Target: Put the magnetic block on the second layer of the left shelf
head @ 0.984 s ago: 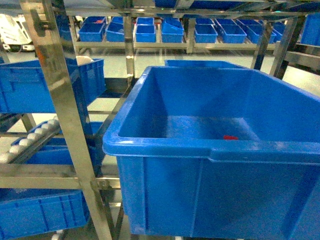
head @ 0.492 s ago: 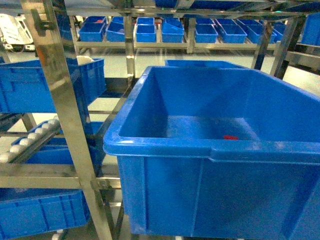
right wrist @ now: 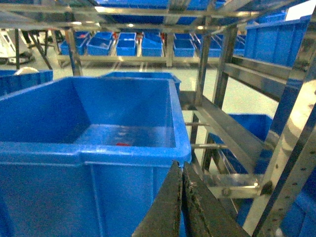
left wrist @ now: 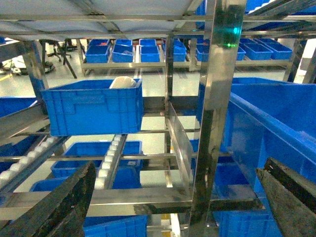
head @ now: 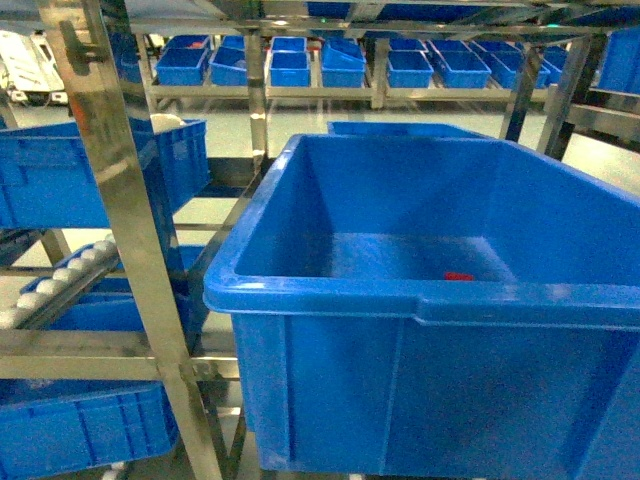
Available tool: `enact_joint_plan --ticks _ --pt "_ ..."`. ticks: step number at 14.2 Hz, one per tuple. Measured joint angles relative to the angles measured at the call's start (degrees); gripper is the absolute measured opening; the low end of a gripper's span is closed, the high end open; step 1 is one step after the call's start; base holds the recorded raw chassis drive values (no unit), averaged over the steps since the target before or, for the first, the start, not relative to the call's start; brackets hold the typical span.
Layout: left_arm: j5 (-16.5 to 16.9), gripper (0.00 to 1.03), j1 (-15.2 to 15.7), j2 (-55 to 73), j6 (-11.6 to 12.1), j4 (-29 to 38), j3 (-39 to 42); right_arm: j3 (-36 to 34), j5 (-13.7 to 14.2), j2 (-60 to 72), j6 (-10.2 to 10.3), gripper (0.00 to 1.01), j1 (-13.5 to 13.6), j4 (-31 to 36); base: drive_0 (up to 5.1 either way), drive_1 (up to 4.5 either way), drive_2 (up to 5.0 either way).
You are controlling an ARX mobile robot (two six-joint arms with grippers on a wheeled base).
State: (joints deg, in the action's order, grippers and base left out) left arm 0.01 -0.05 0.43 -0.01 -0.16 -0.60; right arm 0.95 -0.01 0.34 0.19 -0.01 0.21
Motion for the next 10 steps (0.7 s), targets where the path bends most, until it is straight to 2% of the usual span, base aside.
enact_joint_plan --ticks 1,2,5,9,10 --pt "-0.1 0.98 0.0 0.0 0.0 0.0 0.0 -0.2 0.0 0.0 0.0 0.02 0.0 -0.8 0.0 0.00 0.0" --pt "0.0 0.98 0.0 0.0 0.0 0.0 0.0 -0.2 0.0 -0.1 0.0 0.08 0.0 -0.2 0.0 0.00 0.0" --pt "0.0 0.98 0.0 0.0 0.0 0.0 0.0 -0.2 0.0 -0.1 0.0 0.50 0.0 -0.4 0.0 0.00 0.0" --pt "0.0 0.98 0.0 0.0 0.0 0.0 0.0 -0.2 0.0 -0.1 0.0 1.00 0.0 -0.4 0.0 0.00 0.0" --pt "0.0 0.98 0.0 0.0 0.0 0.0 0.0 -0.2 0.0 -0.1 0.0 0.97 0.0 -0.5 0.0 0.00 0.0"
